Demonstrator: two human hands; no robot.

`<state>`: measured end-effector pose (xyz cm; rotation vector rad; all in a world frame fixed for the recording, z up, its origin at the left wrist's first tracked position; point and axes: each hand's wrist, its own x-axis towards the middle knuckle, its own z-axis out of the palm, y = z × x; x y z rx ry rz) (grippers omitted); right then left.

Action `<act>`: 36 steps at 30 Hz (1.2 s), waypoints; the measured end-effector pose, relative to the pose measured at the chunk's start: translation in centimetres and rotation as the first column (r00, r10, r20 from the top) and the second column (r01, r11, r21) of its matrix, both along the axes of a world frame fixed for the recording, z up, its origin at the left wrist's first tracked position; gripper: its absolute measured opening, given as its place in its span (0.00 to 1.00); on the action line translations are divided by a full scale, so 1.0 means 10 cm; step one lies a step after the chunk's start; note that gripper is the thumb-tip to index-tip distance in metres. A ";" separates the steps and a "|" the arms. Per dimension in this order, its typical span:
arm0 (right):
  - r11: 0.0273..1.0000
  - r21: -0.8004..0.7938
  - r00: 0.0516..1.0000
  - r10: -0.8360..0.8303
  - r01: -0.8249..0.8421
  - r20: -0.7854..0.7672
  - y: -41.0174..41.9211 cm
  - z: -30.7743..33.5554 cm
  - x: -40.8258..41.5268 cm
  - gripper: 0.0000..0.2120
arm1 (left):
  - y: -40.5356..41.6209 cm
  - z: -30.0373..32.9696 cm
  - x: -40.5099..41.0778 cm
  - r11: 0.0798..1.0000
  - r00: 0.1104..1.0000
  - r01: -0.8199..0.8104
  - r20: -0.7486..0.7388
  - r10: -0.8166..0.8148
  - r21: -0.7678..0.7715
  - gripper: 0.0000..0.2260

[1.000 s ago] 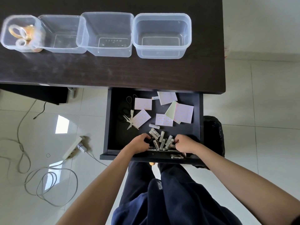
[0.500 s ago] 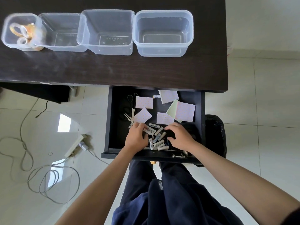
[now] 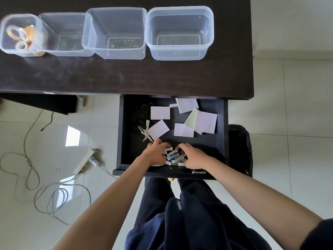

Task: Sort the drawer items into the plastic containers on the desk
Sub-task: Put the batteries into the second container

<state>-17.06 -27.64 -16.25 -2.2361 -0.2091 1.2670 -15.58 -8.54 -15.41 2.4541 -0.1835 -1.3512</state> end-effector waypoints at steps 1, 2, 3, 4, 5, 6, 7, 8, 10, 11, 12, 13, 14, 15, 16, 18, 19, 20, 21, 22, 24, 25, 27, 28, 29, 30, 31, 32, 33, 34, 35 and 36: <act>1.000 0.004 1.000 -0.015 0.015 -0.019 0.00 -0.01 0.01 0.24 | 0.02 -0.01 0.00 0.999 0.999 -0.039 -0.026 0.039 -0.010 0.27; 1.000 0.006 0.999 -0.031 0.031 -0.042 0.00 -0.01 0.01 0.24 | 0.04 -0.02 0.00 0.995 0.995 -0.091 -0.050 0.090 -0.029 0.25; 0.999 0.009 0.997 -0.048 0.049 -0.068 -0.01 -0.02 0.02 0.23 | 0.05 -0.03 -0.01 0.989 0.988 -0.141 -0.070 0.137 -0.055 0.23; 0.998 0.010 0.994 -0.061 0.062 -0.092 -0.01 -0.02 0.01 0.22 | 0.07 -0.04 -0.03 0.983 0.984 -0.168 -0.080 0.162 -0.076 0.21; 0.997 0.011 0.992 -0.071 0.072 -0.108 -0.02 -0.03 0.01 0.22 | 0.07 -0.05 -0.05 0.981 0.983 -0.174 -0.082 0.167 -0.089 0.19; 0.997 0.010 0.990 -0.078 0.079 -0.117 -0.02 -0.03 0.00 0.21 | 0.07 -0.06 -0.07 0.981 0.984 -0.170 -0.078 0.163 -0.092 0.18; 0.996 0.006 0.989 -0.084 0.086 -0.121 -0.02 -0.04 -0.01 0.21 | 0.08 -0.06 -0.09 0.981 0.984 -0.169 -0.074 0.162 -0.094 0.17; 0.996 0.004 0.988 -0.089 0.091 -0.125 -0.02 -0.04 -0.01 0.21 | 0.07 -0.06 -0.10 0.981 0.984 -0.167 -0.073 0.161 -0.094 0.18; 0.996 0.004 0.987 -0.089 0.091 -0.137 -0.01 -0.05 0.00 0.21 | 0.07 -0.06 -0.11 0.982 0.985 -0.165 -0.075 0.158 -0.093 0.18; 0.997 0.005 0.987 -0.080 0.081 -0.138 0.00 -0.05 0.00 0.22 | 0.08 -0.06 -0.10 0.981 0.984 -0.170 -0.076 0.163 -0.090 0.18; 0.998 0.004 0.988 -0.065 0.066 -0.139 0.01 -0.04 0.01 0.22 | 0.08 -0.05 -0.09 0.982 0.983 -0.172 -0.081 0.165 -0.084 0.17; 0.999 0.003 0.989 -0.046 0.046 -0.138 0.02 -0.04 0.01 0.22 | 0.08 -0.06 -0.09 0.982 0.983 -0.169 -0.091 0.162 -0.078 0.16; 1.000 -0.001 0.991 -0.019 0.019 -0.134 0.03 -0.04 0.01 0.22 | 0.08 -0.06 -0.09 0.984 0.982 -0.161 -0.109 0.152 -0.073 0.15; 1.000 -0.010 0.991 0.007 -0.009 -0.131 0.04 -0.03 0.01 0.21 | 0.07 -0.07 -0.09 0.986 0.981 -0.151 -0.130 0.141 -0.072 0.14; 0.999 -0.019 0.991 0.025 -0.028 -0.129 0.04 -0.02 0.00 0.20 | 0.07 -0.07 -0.10 0.987 0.980 -0.144 -0.150 0.133 -0.071 0.14; 0.999 -0.021 0.992 0.031 -0.034 -0.126 0.04 -0.02 0.00 0.20 | 0.07 -0.08 -0.10 0.987 0.978 -0.140 -0.169 0.125 -0.079 0.12; 0.999 -0.017 0.992 0.032 -0.035 -0.123 0.04 -0.02 -0.01 0.20 | 0.07 -0.09 -0.10 0.986 0.977 -0.141 -0.170 0.125 -0.086 0.12; 0.999 -0.009 0.992 0.034 -0.035 -0.118 0.04 -0.01 -0.01 0.19 | 0.08 -0.09 -0.10 0.986 0.978 -0.141 -0.168 0.123 -0.095 0.12; 1.000 -0.002 0.993 0.030 -0.031 -0.117 0.04 -0.02 -0.01 0.18 | 0.08 -0.10 -0.10 0.985 0.979 -0.139 -0.167 0.120 -0.105 0.12; 1.000 0.010 0.993 0.019 -0.018 -0.118 0.03 -0.01 -0.01 0.16 | 0.09 -0.10 -0.09 0.984 0.978 -0.138 -0.171 0.118 -0.116 0.13; 1.000 0.022 0.990 -0.012 0.015 -0.138 0.02 -0.01 -0.02 0.11 | 0.09 -0.09 -0.08 0.979 0.975 -0.147 -0.185 0.120 -0.140 0.13; 0.999 0.022 0.988 -0.019 0.023 -0.151 0.01 -0.03 -0.03 0.07 | 0.10 -0.09 -0.08 0.977 0.974 -0.149 -0.192 0.119 -0.150 0.13; 1.000 0.028 0.988 -0.010 0.015 -0.157 0.03 -0.02 -0.03 0.03 | 0.10 -0.08 -0.07 0.979 0.974 -0.133 -0.202 0.101 -0.156 0.12; 0.999 0.033 0.987 -0.001 0.006 -0.159 0.05 -0.01 -0.04 0.03 | 0.09 -0.07 -0.06 0.980 0.976 -0.119 -0.201 0.087 -0.156 0.11; 0.999 0.035 0.987 0.001 0.004 -0.163 0.07 -0.01 -0.04 0.05 | 0.08 -0.07 -0.06 0.981 0.977 -0.112 -0.199 0.078 -0.162 0.08; 0.999 0.036 0.985 -0.004 0.010 -0.171 0.09 0.00 -0.05 0.10 | 0.06 -0.06 -0.06 0.979 0.978 -0.111 -0.195 0.077 -0.170 0.07; 0.999 0.030 0.983 -0.010 0.016 -0.182 0.09 0.00 -0.04 0.13 | 0.04 -0.04 -0.06 0.978 0.979 -0.114 -0.189 0.080 -0.175 0.07; 0.999 0.031 0.982 -0.012 0.019 -0.190 0.09 0.00 -0.04 0.14 | 0.02 -0.02 -0.06 0.977 0.980 -0.116 -0.181 0.083 -0.177 0.07; 0.999 0.032 0.979 -0.011 0.018 -0.202 0.08 0.01 -0.03 0.14 | 0.01 0.00 -0.06 0.978 0.981 -0.115 -0.174 0.085 -0.175 0.07; 0.999 0.037 0.977 -0.012 0.021 -0.214 0.07 0.01 -0.03 0.15 | 0.00 0.01 -0.06 0.978 0.981 -0.113 -0.173 0.083 -0.173 0.07; 0.999 0.041 0.974 -0.018 0.028 -0.226 0.06 0.02 -0.02 0.16 | -0.01 0.01 -0.07 0.979 0.981 -0.110 -0.178 0.079 -0.171 0.07; 0.998 0.047 0.973 -0.023 0.035 -0.232 0.05 0.02 -0.02 0.16 | -0.01 0.02 -0.07 0.980 0.980 -0.103 -0.183 0.071 -0.171 0.07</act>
